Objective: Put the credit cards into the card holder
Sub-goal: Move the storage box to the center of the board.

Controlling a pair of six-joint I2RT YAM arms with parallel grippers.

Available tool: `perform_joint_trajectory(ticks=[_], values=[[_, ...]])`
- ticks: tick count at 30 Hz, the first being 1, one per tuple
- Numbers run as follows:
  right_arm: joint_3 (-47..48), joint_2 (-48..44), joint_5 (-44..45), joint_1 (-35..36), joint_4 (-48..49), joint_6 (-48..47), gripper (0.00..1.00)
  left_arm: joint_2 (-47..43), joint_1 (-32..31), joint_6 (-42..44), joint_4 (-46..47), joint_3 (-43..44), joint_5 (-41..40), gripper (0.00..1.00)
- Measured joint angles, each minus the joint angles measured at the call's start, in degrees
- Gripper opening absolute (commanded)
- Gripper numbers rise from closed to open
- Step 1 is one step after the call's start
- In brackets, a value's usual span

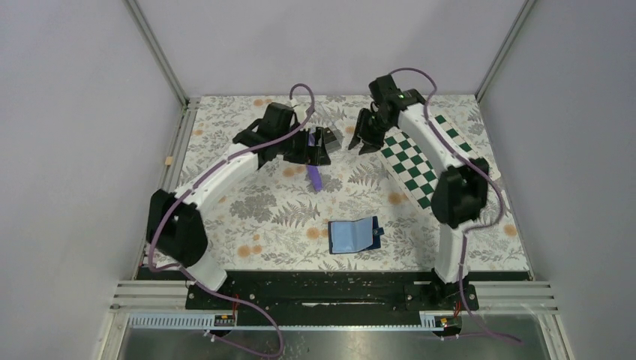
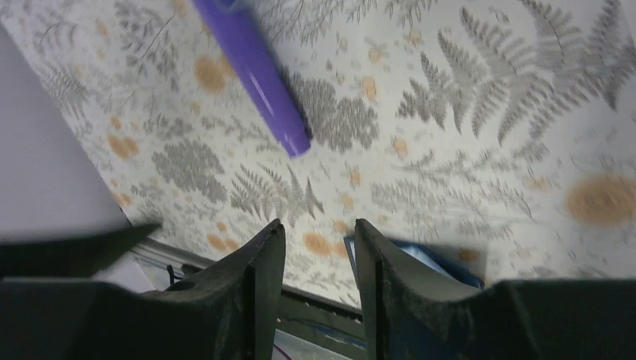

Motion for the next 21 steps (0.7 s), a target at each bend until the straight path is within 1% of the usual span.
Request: perform_joint_trajectory(ticks=[5,8,11,14,18,21], values=[[-19.5,-22.0,0.0,-0.2,6.1,-2.2,0.49,16.2,0.0,5.6,-0.8,16.4,-2.6,0.81],[-28.1,-30.1,-0.2,-0.7,8.1,-2.7,0.49,25.5,0.1,8.3,-1.8,25.6,-4.3,0.81],[-34.4,-33.3,-0.6,-1.0,9.2,-3.0,0.50,31.5,0.1,10.0,-2.5,30.6,-5.0,0.82],[-39.3,-34.3,-1.6,-1.3,9.5,-3.2,0.50,36.8,0.1,11.0,-5.5,36.2,-5.5,0.83],[-42.1,-35.0,-2.5,-1.4,9.5,-3.5,0.51,42.4,0.1,11.4,-9.1,43.5,-6.3,0.84],[-42.4,-35.9,-3.4,-1.4,9.6,-3.6,0.51,44.0,0.1,11.5,-10.5,45.1,-6.9,0.84]])
